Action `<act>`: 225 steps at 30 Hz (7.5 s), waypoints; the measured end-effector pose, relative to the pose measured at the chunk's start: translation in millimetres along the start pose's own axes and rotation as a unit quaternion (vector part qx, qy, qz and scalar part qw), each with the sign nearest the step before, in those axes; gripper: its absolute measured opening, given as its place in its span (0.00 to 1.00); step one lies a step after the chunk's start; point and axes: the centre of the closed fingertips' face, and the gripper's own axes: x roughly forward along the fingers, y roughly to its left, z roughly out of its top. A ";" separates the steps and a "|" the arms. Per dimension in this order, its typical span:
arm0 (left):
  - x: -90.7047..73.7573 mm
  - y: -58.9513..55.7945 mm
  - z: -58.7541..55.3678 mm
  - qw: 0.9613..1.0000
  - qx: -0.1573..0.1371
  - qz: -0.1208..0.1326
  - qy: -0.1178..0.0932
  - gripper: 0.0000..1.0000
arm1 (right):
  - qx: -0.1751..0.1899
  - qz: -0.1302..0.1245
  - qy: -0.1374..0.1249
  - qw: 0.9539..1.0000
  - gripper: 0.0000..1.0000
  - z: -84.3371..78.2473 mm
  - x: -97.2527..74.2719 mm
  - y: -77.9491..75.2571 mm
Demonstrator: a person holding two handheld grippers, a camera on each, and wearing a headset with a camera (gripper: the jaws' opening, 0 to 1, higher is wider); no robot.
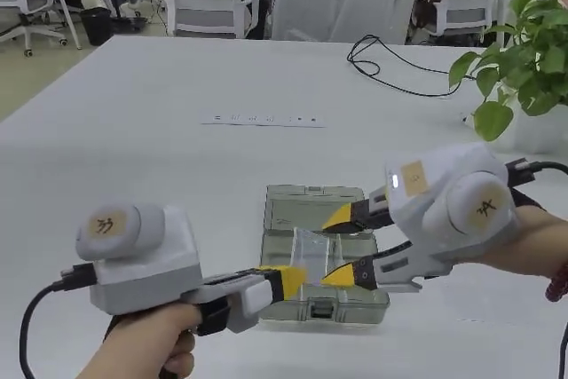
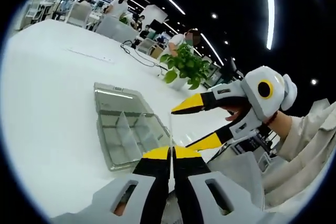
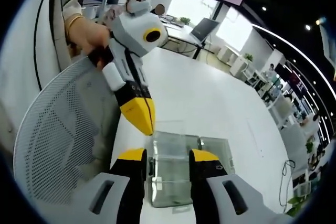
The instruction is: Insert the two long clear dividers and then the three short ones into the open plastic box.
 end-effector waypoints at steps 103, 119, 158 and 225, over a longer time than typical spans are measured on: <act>-18.3 -1.3 -5.8 0.951 0.308 -0.014 0.017 0.33 | 0.093 0.086 -0.025 0.992 0.02 -7.2 13.2 2.5; -12.3 12.3 -1.3 0.958 0.285 0.015 0.006 0.48 | 0.104 0.047 -0.008 0.993 0.02 -20.8 33.7 -26.6; -10.7 25.8 0.8 0.962 0.271 0.045 0.005 0.63 | 0.074 0.080 0.064 0.992 0.02 -29.1 69.4 -29.4; -10.1 32.4 -1.7 0.955 0.290 0.064 0.015 0.62 | 0.078 0.165 0.184 0.966 0.02 -52.1 113.6 -15.8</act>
